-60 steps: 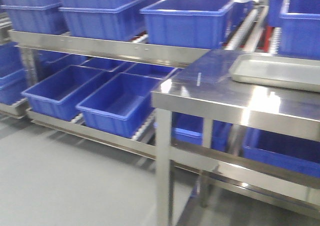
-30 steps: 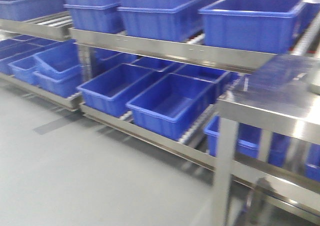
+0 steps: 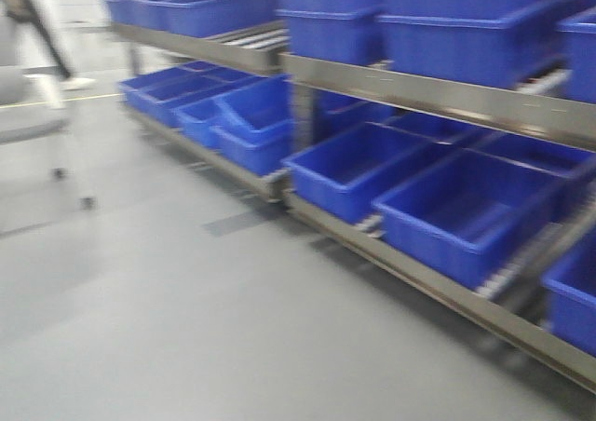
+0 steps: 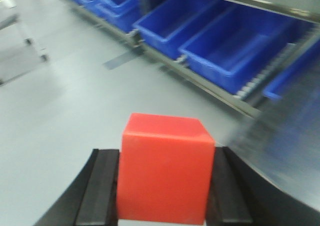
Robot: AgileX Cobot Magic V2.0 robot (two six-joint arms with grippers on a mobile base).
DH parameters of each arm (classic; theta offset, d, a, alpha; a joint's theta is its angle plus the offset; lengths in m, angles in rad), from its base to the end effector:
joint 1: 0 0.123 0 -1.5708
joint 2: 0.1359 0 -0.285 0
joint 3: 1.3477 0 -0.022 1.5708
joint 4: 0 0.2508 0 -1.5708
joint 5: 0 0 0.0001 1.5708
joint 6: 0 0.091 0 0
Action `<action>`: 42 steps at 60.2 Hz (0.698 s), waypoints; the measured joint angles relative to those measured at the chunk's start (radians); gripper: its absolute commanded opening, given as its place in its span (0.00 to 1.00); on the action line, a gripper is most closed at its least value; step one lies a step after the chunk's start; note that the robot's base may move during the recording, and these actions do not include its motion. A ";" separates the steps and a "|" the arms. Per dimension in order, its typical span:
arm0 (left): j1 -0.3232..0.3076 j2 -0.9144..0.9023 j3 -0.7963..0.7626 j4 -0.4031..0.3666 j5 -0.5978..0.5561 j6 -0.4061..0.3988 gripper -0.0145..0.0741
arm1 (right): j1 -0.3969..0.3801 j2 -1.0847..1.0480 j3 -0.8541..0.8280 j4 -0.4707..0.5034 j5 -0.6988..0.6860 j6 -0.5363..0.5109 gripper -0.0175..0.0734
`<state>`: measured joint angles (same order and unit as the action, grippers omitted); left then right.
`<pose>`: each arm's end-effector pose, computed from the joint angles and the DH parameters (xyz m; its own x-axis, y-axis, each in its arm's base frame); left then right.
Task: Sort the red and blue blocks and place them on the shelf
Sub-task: 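Back the base away from the table and turn, holding both cubes, then drive the base across the room toward the shelves of blue bins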
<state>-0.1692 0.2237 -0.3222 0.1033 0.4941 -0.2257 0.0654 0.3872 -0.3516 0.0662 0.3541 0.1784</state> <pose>0.0622 -0.0061 0.2637 -0.3108 -0.0830 -0.9468 0.0812 0.9902 -0.1134 0.0890 0.0079 0.2731 -0.3088 0.2184 -0.9257 -0.0140 0.9721 0.2340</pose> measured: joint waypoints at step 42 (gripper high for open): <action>0.000 0.000 0.000 0.000 0.000 0.000 0.32 | 0.000 0.000 0.000 0.000 0.000 0.000 0.26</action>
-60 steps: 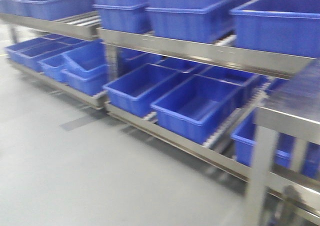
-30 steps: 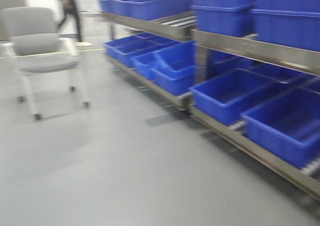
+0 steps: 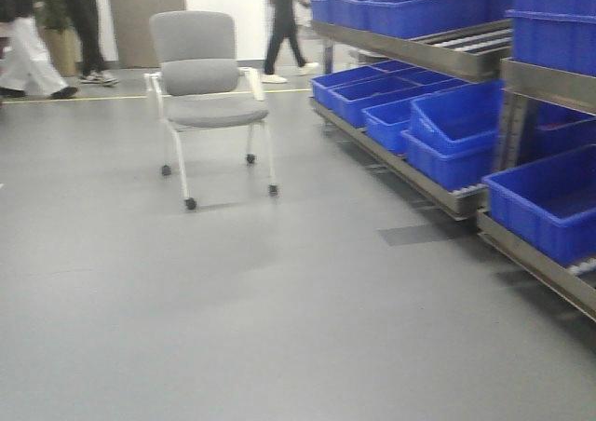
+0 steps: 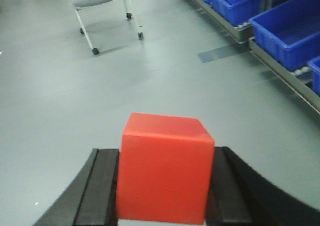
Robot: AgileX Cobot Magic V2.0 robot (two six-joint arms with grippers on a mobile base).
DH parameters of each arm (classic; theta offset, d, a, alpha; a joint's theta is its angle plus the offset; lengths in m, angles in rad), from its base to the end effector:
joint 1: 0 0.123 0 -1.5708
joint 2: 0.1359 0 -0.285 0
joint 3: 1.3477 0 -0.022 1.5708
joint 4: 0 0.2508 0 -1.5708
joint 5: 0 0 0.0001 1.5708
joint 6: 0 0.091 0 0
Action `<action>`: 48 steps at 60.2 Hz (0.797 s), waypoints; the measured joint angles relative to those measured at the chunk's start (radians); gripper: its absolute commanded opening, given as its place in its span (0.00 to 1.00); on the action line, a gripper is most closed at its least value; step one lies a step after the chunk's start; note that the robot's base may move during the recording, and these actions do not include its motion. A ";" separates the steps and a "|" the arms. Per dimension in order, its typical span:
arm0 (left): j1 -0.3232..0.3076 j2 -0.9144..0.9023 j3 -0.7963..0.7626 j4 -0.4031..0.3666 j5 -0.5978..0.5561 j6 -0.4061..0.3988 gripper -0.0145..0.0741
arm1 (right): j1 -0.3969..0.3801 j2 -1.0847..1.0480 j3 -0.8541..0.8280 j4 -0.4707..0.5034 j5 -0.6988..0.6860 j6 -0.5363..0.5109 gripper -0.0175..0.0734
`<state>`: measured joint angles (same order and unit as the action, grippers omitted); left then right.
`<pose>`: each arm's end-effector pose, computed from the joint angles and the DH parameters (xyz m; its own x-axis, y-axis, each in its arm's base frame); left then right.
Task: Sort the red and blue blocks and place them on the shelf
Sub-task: 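Drive the base across the room toward the shelves of blue bins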
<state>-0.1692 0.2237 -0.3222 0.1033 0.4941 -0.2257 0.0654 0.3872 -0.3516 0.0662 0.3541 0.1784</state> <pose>0.0622 -0.0061 0.2637 -0.3108 -0.0830 -0.9468 0.0812 0.9902 -0.1134 0.0890 0.0079 0.2731 -0.3088 0.2184 -0.9257 -0.0140 0.9721 0.2340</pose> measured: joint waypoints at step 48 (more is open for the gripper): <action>0.000 0.000 0.000 0.000 0.000 0.000 0.32 | 0.000 0.000 0.000 0.000 0.000 0.000 0.26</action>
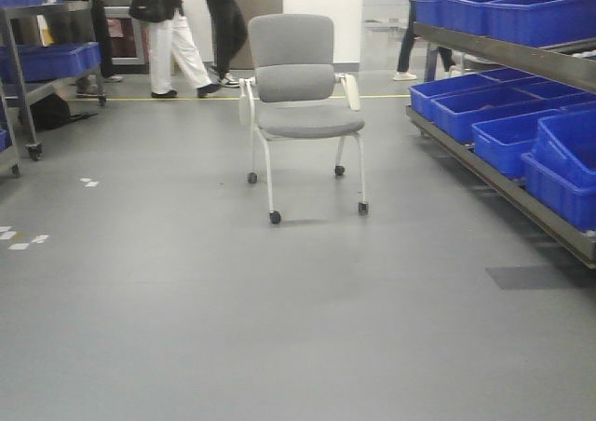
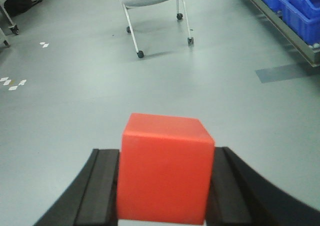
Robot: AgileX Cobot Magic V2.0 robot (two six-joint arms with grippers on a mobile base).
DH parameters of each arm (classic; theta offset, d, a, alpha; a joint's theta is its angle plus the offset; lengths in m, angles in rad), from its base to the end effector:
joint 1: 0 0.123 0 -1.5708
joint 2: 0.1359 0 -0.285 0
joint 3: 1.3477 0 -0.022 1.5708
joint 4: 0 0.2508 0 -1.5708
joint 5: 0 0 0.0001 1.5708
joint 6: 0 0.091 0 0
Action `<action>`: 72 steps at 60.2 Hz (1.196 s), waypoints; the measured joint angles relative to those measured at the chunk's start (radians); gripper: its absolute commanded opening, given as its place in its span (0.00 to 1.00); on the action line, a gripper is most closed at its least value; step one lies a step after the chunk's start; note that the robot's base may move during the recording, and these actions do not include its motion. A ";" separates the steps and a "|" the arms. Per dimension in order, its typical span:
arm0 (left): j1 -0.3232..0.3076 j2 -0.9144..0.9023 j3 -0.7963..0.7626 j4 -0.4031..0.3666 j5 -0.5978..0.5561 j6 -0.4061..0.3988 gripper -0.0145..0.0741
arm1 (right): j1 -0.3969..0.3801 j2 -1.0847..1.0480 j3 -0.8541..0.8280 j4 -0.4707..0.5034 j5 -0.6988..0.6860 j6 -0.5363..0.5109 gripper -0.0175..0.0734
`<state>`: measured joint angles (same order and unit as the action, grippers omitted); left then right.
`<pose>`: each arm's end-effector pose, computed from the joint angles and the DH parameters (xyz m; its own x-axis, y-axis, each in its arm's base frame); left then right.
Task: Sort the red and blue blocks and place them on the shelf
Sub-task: 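Drive the base across the room toward the shelves of blue bins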
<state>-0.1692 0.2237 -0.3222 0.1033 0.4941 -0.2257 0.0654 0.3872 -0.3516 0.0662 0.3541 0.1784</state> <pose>0.0622 -0.0061 0.2637 -0.3108 -0.0830 -0.9468 0.0812 0.9902 -0.1134 0.0890 0.0079 0.2731 -0.3088 0.2184 -0.9257 -0.0140 0.9721 0.2340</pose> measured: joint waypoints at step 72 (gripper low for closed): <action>0.000 0.000 0.000 0.000 0.000 0.000 0.32 | 0.000 0.000 0.000 0.000 0.000 0.000 0.26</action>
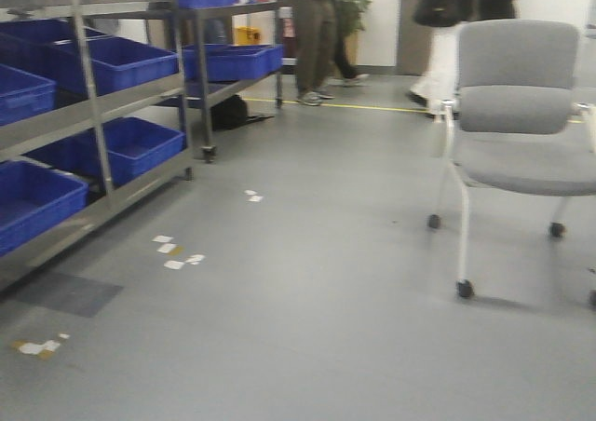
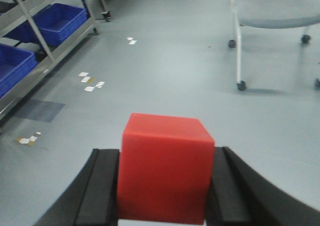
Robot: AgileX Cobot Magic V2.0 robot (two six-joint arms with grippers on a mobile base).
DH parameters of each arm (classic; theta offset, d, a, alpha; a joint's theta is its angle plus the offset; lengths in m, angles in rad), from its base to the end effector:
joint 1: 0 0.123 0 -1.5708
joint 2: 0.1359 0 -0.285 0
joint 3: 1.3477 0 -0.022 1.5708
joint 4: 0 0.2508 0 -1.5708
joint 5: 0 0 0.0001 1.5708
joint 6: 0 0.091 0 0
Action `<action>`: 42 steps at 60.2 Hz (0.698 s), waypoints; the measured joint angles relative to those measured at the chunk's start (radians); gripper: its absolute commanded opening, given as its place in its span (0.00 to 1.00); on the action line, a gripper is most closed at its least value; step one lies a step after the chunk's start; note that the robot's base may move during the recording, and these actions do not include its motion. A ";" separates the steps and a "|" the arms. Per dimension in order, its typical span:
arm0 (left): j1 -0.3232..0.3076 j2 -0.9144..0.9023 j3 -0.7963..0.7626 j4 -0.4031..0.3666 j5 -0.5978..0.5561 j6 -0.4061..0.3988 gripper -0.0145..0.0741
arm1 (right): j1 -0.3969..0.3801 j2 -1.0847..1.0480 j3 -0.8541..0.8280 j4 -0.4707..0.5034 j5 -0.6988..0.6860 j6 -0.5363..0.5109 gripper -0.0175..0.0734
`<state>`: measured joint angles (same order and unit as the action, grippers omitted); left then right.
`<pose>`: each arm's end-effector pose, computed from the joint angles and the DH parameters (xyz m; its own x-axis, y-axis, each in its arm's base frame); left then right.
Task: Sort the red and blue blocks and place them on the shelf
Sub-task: 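Drive the base across the room toward the shelves of blue bins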
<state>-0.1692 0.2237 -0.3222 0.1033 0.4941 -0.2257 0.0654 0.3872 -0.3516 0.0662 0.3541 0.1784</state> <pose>0.0622 -0.0061 0.2637 -0.3108 -0.0830 -0.9468 0.0812 0.9902 -0.1134 0.0890 0.0079 0.2731 -0.3088 0.2184 -0.9257 -0.0140 0.9721 0.2340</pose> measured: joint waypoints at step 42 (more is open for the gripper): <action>0.000 0.000 0.000 0.000 0.000 0.000 0.32 | 0.000 0.000 0.000 0.000 0.000 0.000 0.26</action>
<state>-0.1692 0.2237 -0.3222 0.1033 0.4941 -0.2257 0.0654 0.3872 -0.3516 0.0662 0.3541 0.1784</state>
